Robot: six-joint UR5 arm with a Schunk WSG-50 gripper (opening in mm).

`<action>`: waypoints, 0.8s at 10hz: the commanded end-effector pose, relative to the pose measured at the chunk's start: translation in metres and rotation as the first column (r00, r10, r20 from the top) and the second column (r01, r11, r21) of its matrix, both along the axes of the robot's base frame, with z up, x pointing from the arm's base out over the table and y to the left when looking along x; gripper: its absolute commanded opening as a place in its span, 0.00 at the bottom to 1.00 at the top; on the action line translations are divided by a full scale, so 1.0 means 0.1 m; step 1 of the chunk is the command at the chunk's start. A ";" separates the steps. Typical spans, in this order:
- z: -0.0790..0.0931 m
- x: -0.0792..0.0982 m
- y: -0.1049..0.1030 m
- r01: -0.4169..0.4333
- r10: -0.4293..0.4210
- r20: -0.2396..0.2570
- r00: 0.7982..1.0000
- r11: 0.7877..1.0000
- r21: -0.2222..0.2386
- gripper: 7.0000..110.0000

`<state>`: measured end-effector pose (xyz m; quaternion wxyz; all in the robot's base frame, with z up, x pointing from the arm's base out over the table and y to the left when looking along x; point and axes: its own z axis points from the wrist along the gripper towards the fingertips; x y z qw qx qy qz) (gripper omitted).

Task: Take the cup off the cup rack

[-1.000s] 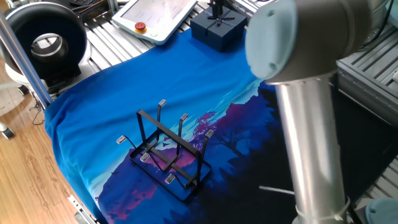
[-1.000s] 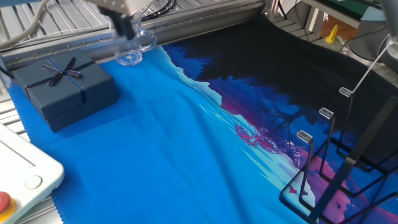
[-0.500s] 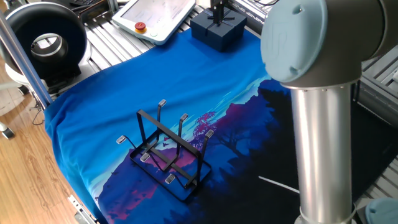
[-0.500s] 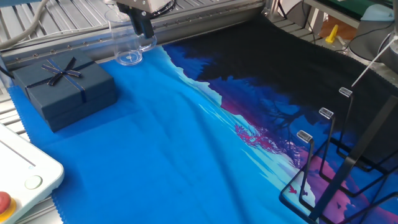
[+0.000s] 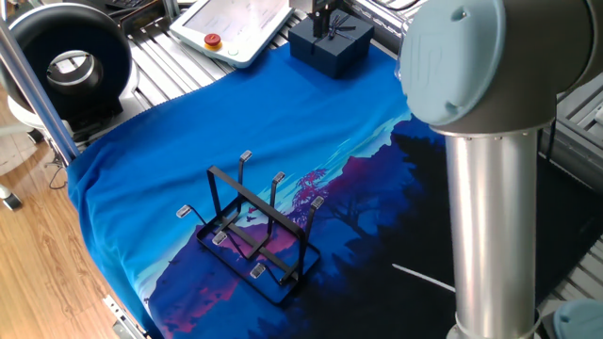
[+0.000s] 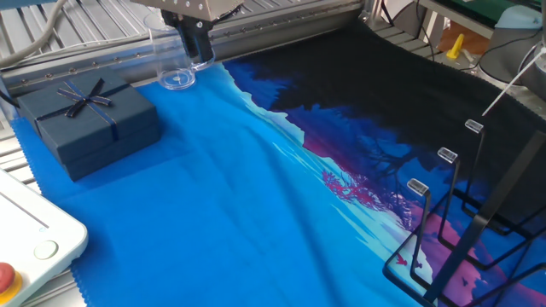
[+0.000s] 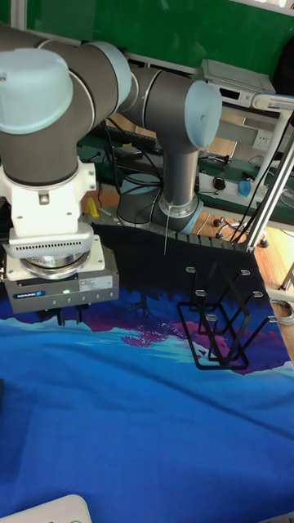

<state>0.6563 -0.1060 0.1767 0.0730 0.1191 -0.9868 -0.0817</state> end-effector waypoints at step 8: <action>-0.21 -0.69 0.64 0.150 -0.150 0.023 0.988 0.989 -0.019 0.15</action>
